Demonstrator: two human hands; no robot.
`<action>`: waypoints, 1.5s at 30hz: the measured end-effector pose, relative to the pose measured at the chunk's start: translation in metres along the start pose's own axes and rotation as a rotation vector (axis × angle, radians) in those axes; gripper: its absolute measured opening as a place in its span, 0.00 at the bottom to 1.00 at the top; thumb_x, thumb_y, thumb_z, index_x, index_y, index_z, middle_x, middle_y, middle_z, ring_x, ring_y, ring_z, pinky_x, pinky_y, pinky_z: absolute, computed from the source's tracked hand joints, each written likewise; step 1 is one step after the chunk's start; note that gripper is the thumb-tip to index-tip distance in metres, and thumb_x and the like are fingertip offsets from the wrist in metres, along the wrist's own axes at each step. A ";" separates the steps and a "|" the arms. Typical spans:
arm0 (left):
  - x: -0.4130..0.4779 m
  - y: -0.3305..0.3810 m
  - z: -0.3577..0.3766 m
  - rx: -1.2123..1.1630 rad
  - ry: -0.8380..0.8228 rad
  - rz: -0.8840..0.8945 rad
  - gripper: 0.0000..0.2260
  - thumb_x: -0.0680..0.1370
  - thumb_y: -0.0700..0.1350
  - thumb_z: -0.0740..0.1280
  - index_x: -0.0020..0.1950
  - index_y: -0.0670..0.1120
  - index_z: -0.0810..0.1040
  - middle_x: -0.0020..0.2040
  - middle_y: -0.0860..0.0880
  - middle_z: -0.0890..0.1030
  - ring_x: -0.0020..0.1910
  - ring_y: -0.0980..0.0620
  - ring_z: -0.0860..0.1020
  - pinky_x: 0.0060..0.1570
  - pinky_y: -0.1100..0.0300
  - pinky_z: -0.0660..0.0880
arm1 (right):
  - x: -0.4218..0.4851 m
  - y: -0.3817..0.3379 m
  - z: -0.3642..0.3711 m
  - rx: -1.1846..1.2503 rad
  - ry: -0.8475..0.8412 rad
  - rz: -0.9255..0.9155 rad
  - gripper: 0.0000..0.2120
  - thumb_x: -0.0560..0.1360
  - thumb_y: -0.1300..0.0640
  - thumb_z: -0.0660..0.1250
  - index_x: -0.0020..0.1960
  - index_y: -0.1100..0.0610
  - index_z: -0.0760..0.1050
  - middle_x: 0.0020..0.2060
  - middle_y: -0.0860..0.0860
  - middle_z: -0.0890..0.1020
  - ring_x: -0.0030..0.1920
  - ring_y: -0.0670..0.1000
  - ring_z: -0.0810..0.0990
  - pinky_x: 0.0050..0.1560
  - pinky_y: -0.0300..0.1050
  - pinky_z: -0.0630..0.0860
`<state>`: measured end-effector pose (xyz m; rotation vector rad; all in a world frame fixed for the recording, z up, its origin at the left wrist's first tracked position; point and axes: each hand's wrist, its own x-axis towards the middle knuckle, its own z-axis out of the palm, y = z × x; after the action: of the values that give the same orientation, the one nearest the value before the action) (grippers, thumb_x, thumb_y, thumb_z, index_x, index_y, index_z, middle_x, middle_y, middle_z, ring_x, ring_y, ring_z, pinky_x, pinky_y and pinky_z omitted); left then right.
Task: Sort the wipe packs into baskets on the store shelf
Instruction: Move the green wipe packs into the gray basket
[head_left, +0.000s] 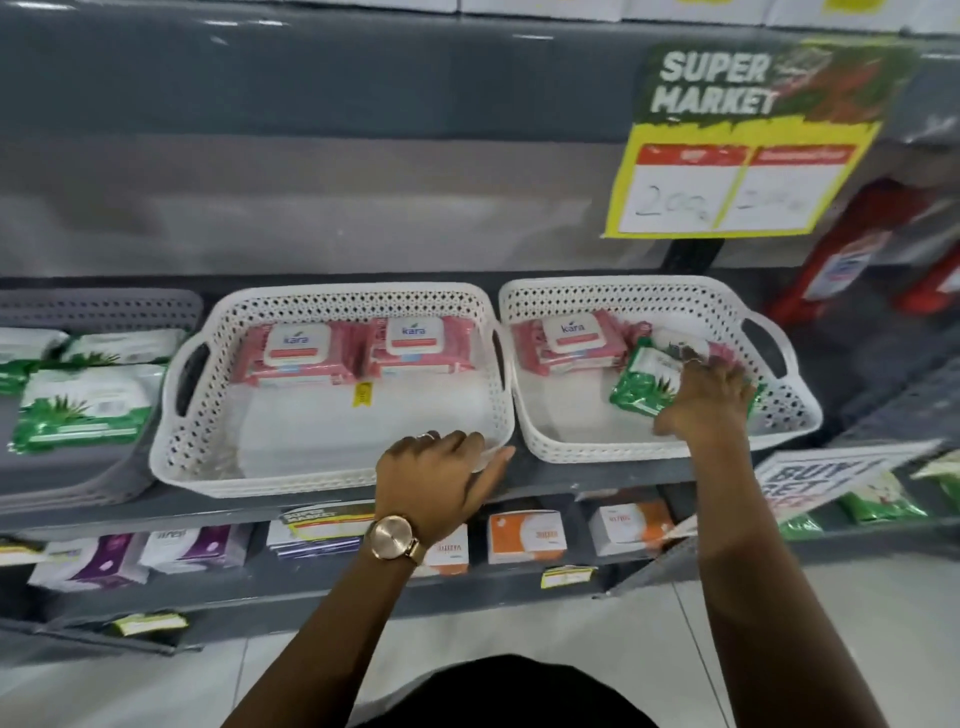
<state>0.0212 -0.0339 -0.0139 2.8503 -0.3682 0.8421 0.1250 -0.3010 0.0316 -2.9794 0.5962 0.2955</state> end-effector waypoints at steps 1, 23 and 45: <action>0.000 -0.001 0.002 0.012 0.015 0.005 0.23 0.80 0.60 0.57 0.31 0.49 0.75 0.24 0.51 0.76 0.22 0.50 0.73 0.27 0.64 0.61 | 0.005 0.004 0.001 0.001 0.017 -0.012 0.44 0.64 0.56 0.78 0.73 0.59 0.59 0.74 0.63 0.59 0.75 0.63 0.55 0.76 0.58 0.52; -0.025 -0.061 -0.028 -0.051 -0.093 0.176 0.12 0.77 0.53 0.61 0.43 0.48 0.80 0.30 0.52 0.81 0.27 0.50 0.79 0.23 0.62 0.72 | -0.052 -0.061 -0.006 0.560 0.427 -0.518 0.40 0.57 0.50 0.82 0.67 0.55 0.74 0.59 0.60 0.79 0.63 0.62 0.72 0.72 0.59 0.62; -0.175 -0.367 -0.146 0.160 0.061 -0.334 0.18 0.81 0.53 0.55 0.39 0.48 0.79 0.35 0.49 0.80 0.37 0.44 0.76 0.41 0.52 0.65 | -0.264 -0.496 0.043 0.232 0.137 -1.205 0.46 0.54 0.34 0.76 0.68 0.51 0.71 0.64 0.54 0.77 0.65 0.57 0.73 0.66 0.51 0.69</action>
<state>-0.0955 0.3816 -0.0141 2.8993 0.1889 0.9214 0.0720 0.2585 0.0679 -2.5558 -1.0666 -0.0842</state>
